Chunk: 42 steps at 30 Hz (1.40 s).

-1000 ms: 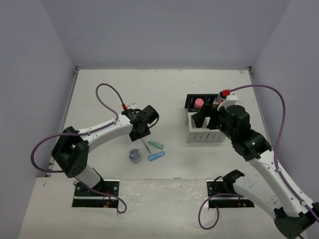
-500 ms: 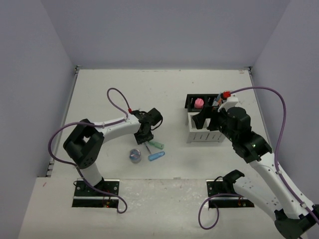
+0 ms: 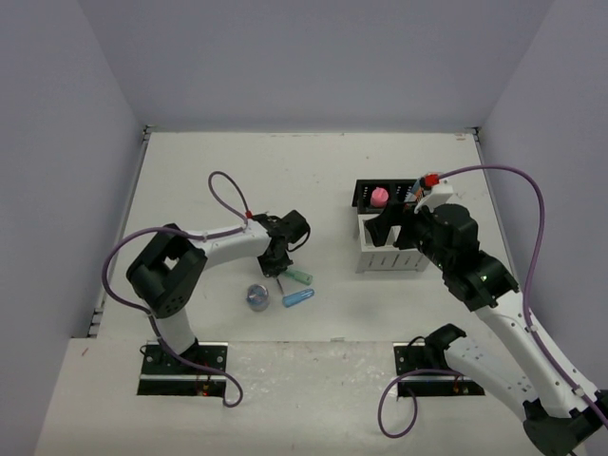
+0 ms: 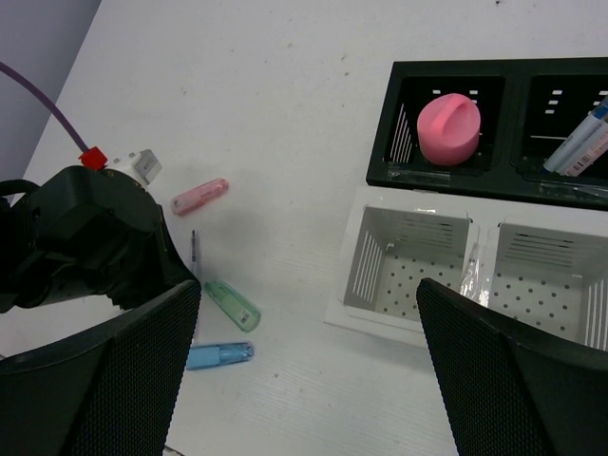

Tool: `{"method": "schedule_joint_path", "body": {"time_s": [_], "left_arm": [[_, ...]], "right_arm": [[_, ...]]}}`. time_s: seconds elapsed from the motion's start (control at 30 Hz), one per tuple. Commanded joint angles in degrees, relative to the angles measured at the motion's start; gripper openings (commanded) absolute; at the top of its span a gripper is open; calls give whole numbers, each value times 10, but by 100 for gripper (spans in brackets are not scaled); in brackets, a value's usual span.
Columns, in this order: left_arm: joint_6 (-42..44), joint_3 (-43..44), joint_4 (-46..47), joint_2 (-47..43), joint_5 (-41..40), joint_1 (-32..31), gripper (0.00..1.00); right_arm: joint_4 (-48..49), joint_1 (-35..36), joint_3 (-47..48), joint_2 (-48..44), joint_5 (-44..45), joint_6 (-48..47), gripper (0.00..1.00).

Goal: Sort the stationery into containers
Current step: Pick up the pen from the center of the board, then close the pen cap on the pen.

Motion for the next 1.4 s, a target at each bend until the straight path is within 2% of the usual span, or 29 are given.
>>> {"method": "schedule_joint_path", "body": {"time_s": [0.0, 0.2, 0.33, 0.43, 0.53, 0.6, 0.67, 0.7, 0.8, 0.93, 1.07, 1.13, 1.27, 1.37], "left_arm": [[0, -33, 9, 8, 0, 10, 0], [6, -27, 0, -48, -7, 10, 0], [31, -14, -4, -114, -22, 10, 0], [78, -19, 35, -201, -23, 10, 0], [122, -46, 91, -281, -1, 10, 0], [165, -68, 144, -364, 20, 9, 0], [193, -81, 158, -431, 23, 10, 0], [214, -83, 162, -437, 24, 10, 0], [322, -80, 172, -556, 19, 10, 0], [441, -78, 177, -659, 30, 10, 0], [499, -88, 171, -739, 59, 10, 0], [511, -102, 169, -778, 63, 10, 0], [524, -120, 160, -802, 61, 9, 0], [528, -137, 155, -810, 59, 10, 0]], "right_arm": [[20, 0, -6, -12, -18, -6, 98], [31, 0, -14, -32, -75, -21, 98], [29, 3, -14, -31, -169, -42, 91], [5, 55, -9, 8, -226, -63, 86], [-38, 138, 9, 48, -150, -80, 85], [-79, 213, 26, 84, -90, -86, 82], [-120, 260, 41, 120, -44, -83, 79], [-135, 265, 47, 135, -40, -80, 78], [-186, 345, 64, 198, 47, -51, 71], [-197, 409, 73, 281, 90, -19, 61], [-182, 437, 70, 366, 137, -12, 54], [-178, 446, 78, 400, 140, -20, 49], [-147, 466, 80, 428, 91, -52, 49], [-168, 471, 91, 473, 53, -48, 47]]}}
